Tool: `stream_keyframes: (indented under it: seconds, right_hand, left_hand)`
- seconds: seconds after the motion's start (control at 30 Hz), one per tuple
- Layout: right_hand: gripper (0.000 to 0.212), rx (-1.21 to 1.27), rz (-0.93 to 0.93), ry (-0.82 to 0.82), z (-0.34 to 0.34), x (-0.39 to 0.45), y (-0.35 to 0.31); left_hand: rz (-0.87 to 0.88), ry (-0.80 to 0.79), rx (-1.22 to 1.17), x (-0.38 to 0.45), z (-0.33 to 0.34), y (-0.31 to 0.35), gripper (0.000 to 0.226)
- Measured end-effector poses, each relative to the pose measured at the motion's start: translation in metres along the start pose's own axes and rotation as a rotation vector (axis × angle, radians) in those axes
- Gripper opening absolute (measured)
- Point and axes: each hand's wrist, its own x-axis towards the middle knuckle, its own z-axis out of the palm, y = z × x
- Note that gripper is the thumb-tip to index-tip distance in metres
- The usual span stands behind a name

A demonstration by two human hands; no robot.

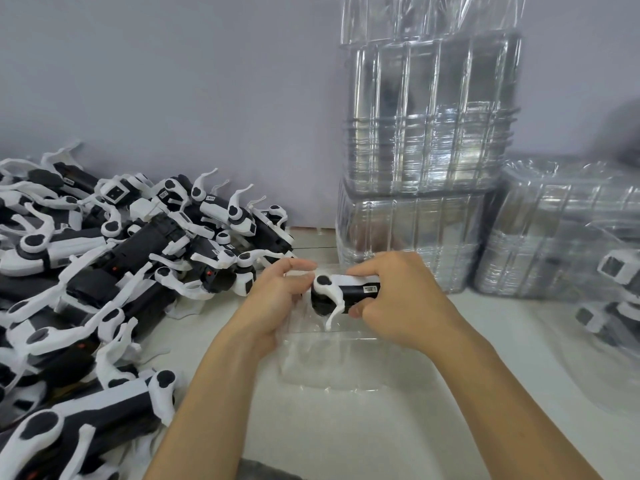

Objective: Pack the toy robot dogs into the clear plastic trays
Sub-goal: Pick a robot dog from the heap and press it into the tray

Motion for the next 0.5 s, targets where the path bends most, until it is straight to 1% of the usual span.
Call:
stream_keyframes:
  seconds: [0.07,0.23,0.37,0.5]
  right_hand:
    - [0.026,-0.014,0.007,-0.010,0.0008,0.0006,-0.0003]
    - [0.034,-0.008,0.028,-0.019,0.0007,0.0017,0.0003]
    - [0.025,-0.023,0.022,-0.019,-0.0004,0.0010,-0.0002]
    - [0.024,-0.032,0.029,-0.020,-0.0010,-0.0004,-0.0028]
  left_hand:
    - [0.015,0.034,0.038,0.0027,0.0005,-0.0020,0.030]
    - [0.001,0.019,0.033,0.0032,0.0005,-0.0025,0.033]
    - [-0.041,-0.013,-0.051,0.0027,0.0003,-0.0015,0.034]
    - [-0.071,-0.009,-0.069,0.0046,0.0001,-0.0011,0.038]
